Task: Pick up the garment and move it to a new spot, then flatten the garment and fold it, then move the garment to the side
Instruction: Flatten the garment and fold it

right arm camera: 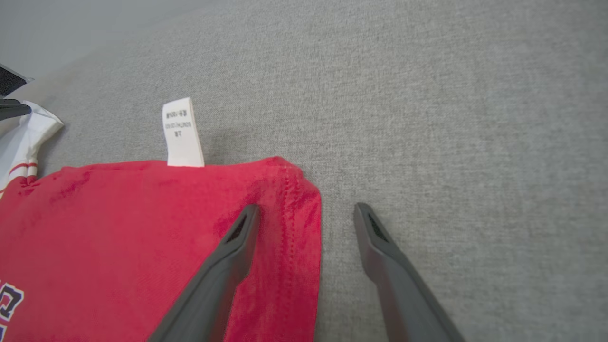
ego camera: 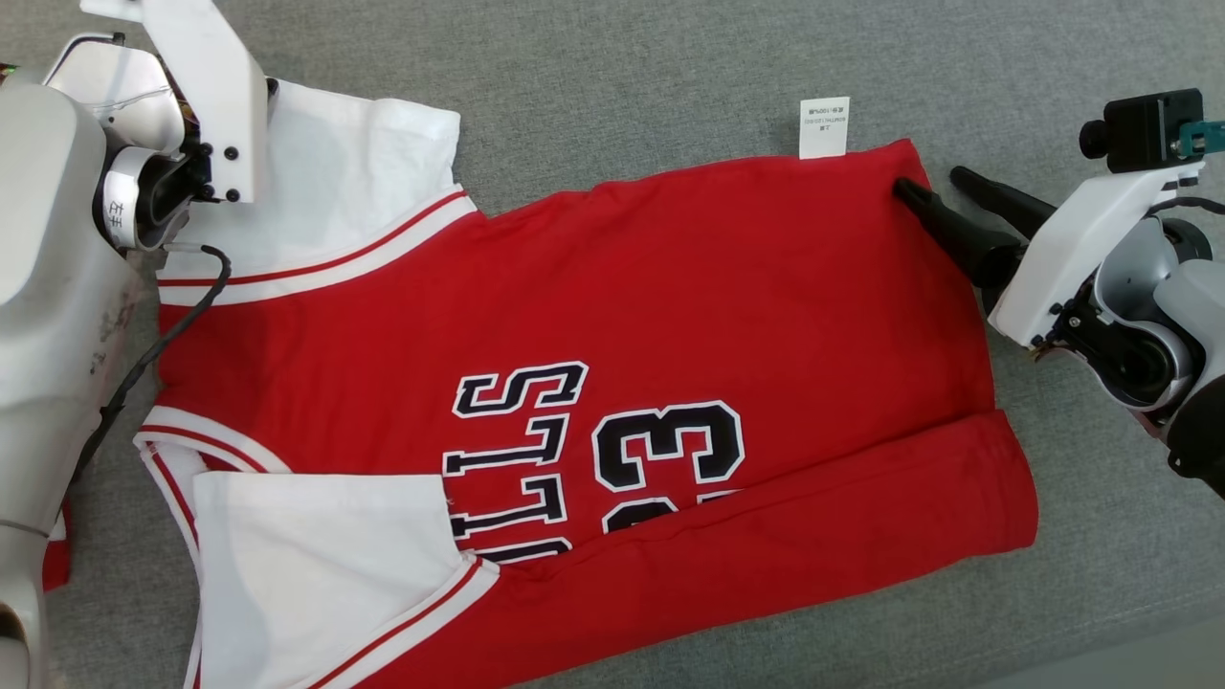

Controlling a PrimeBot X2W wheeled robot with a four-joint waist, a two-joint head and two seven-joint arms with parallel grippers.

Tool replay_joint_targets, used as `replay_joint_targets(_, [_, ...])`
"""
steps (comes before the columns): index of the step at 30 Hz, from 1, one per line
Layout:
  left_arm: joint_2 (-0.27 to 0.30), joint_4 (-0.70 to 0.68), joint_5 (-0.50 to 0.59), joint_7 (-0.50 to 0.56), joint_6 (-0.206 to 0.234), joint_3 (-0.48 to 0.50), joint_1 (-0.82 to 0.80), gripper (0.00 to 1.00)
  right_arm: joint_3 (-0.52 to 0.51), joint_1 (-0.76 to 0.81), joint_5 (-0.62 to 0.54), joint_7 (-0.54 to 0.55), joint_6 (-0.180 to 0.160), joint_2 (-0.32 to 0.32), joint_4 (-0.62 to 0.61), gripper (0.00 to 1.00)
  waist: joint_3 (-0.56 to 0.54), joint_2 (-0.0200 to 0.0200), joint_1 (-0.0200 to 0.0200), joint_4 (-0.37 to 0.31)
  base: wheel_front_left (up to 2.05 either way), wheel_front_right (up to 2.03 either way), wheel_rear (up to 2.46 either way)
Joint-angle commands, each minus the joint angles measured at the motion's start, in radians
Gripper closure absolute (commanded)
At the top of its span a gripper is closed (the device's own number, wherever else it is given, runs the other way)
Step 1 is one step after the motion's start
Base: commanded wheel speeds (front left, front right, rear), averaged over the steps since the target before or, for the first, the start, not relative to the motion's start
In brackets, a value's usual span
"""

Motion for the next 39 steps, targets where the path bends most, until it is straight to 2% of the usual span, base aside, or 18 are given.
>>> replay_joint_targets(1, [0.003, 0.016, -0.001, -0.009, 0.0, 0.005, -0.019, 0.0, 0.005, -0.014, -0.005, -0.009, 0.001, 0.005, 0.004, 0.0, 0.003, 0.0, 0.0, -0.005, 0.0, 0.0, 0.0])
replay_joint_targets(14, [-0.023, 0.101, -0.021, -0.029, -0.034, -0.003, -0.04, 0.0, 0.058, -0.057, 0.011, -0.034, 0.001, 0.025, 0.011, 0.0, 0.025, 0.0, 0.0, -0.001, 0.0, 0.0, 0.0])
replay_joint_targets(16, [-0.029, 0.111, -0.026, -0.019, -0.041, -0.007, -0.04, 0.0, 0.065, -0.063, 0.014, -0.037, 0.001, 0.025, 0.004, 0.53, 0.025, 0.0, 0.0, -0.001, 0.0, 0.0, 0.0])
replay_joint_targets(17, [-0.031, 0.116, -0.03, -0.015, -0.046, -0.008, -0.04, 0.09, 0.067, -0.066, 0.013, -0.039, 0.001, 0.024, 0.002, 0.61, 0.025, 0.0, 0.0, -0.001, 0.0, 0.0, 0.0])
replay_joint_targets(18, [-0.032, 0.12, -0.031, -0.012, -0.047, -0.01, -0.039, 0.64, 0.069, -0.067, 0.014, -0.041, 0.001, 0.024, 0.001, 0.84, 0.024, 0.0, 0.0, -0.001, 0.0, 0.0, 0.0])
replay_joint_targets(19, [-0.031, 0.124, -0.032, -0.011, -0.049, -0.012, -0.039, 1.0, 0.072, -0.068, 0.015, -0.043, 0.001, 0.023, 0.0, 1.0, 0.023, 0.0, 0.0, -0.001, 0.0, 0.0, 0.0])
replay_joint_targets(28, [-0.024, 0.137, -0.044, -0.033, -0.063, -0.008, -0.035, 1.0, 0.09, -0.066, 0.015, -0.087, 0.001, 0.015, -0.006, 1.0, -0.002, 0.0, 0.0, 0.0, 0.0, 0.0, 0.0])
replay_joint_targets(39, [-0.007, 0.13, -0.081, -0.052, -0.091, 0.005, 0.017, 1.0, 0.103, 0.01, 0.041, -0.116, 0.001, -0.027, 0.007, 1.0, -0.121, 0.0, 0.0, 0.039, 0.0, 0.0, 0.0])
